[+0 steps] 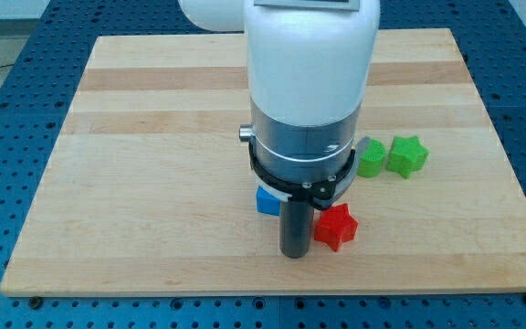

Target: Slide the red star to the right of the red circle

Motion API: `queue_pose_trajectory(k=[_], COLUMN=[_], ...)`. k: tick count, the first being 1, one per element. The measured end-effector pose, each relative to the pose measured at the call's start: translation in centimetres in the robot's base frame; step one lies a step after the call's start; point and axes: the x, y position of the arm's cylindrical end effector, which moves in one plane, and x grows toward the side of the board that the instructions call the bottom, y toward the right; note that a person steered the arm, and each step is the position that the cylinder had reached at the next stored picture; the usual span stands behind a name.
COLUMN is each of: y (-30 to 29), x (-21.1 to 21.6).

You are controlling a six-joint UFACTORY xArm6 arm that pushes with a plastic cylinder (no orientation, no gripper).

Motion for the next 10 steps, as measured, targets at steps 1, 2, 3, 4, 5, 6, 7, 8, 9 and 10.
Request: queue_pose_trajectory(k=[1, 2, 3, 4, 5, 6, 7, 8, 9, 10], y=[0.1, 2.2, 5.4, 7.5, 8.0, 8.0, 7.7, 7.7, 7.6, 7.4], x=[1.8, 3.2, 3.2, 3.2, 2.1, 1.9, 0.7, -0.2, -0.2, -0.3])
